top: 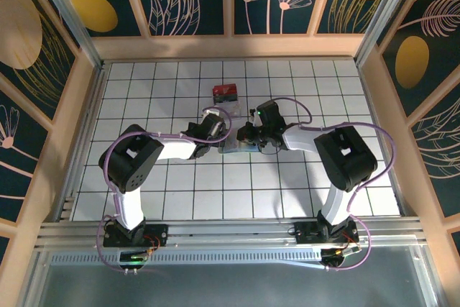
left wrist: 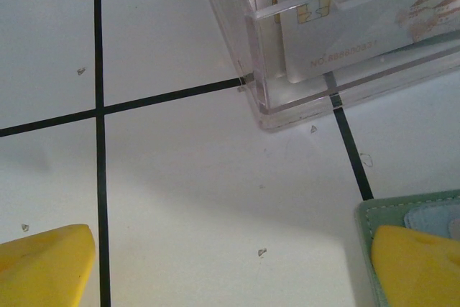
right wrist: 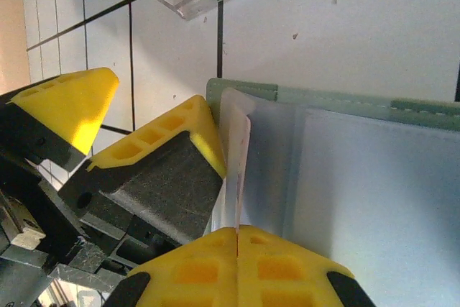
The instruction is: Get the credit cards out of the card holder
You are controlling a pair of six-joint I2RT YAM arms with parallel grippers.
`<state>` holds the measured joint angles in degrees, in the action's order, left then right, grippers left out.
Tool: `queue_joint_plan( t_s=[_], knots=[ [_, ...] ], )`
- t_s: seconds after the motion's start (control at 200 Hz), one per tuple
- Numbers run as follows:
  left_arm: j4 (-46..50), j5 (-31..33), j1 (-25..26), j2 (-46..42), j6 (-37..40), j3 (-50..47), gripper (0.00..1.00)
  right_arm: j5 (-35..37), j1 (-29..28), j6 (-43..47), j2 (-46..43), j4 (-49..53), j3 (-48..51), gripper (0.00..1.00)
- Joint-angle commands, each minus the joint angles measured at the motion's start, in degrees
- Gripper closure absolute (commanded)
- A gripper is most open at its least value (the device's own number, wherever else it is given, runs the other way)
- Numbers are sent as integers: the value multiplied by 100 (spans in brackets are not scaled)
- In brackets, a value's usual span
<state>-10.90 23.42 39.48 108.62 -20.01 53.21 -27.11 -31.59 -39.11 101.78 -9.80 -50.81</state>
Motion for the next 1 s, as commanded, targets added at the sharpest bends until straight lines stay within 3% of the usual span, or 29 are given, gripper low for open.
queue_joint_plan(
  t_s=[0.0, 0.255, 0.641, 0.996],
  knots=[
    [685, 97, -11, 308, 101, -44, 1, -40, -13, 68, -248, -147, 84, 100],
    [694, 198, -11, 312, 86, -67, 1, 514, 291, 323, -603, 466, 110, 100],
    [715, 238, -16, 111, 155, -76, 1, 768, 442, 523, -1167, 787, 255, 100],
    [782, -220, -31, -1177, -151, 54, 1, 829, 517, 721, -1816, 718, 377, 100]
  ],
)
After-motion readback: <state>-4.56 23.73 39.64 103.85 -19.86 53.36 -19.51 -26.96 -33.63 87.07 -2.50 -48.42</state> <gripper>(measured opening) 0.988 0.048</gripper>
